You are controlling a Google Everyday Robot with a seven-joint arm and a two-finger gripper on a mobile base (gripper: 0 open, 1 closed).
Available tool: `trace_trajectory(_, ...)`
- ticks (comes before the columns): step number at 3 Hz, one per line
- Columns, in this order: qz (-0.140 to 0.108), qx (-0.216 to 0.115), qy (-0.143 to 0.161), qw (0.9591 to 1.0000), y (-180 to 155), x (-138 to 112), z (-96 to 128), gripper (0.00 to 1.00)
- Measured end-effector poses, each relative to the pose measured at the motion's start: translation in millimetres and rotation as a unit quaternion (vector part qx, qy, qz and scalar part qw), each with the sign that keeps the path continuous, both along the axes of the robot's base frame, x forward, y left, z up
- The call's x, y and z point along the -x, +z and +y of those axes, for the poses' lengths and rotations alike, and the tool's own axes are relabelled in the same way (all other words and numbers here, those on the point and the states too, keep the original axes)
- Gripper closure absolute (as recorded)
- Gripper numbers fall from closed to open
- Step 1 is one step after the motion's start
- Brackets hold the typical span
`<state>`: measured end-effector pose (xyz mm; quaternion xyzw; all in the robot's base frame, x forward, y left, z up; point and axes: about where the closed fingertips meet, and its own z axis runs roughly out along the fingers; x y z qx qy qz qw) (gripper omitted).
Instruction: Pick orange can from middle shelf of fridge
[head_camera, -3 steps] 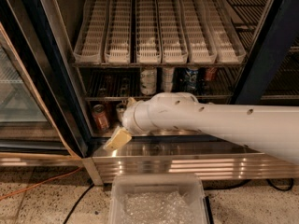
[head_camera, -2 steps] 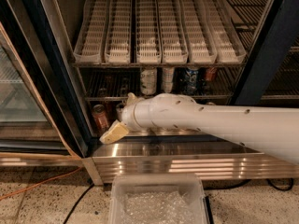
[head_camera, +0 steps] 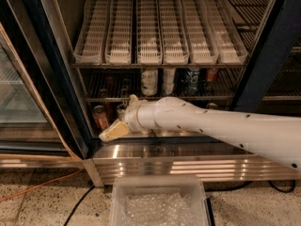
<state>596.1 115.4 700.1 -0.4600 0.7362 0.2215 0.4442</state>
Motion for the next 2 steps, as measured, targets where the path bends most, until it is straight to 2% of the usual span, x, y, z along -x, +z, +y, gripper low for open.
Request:
trace_trajectory(1, -0.020, -0.011, -0.007, 0.9997, 1, -9, 15, 0.00)
trace_trajectory(2, -0.074, -0.017, -0.021, 0.9969, 12, -28, 37, 0.00)
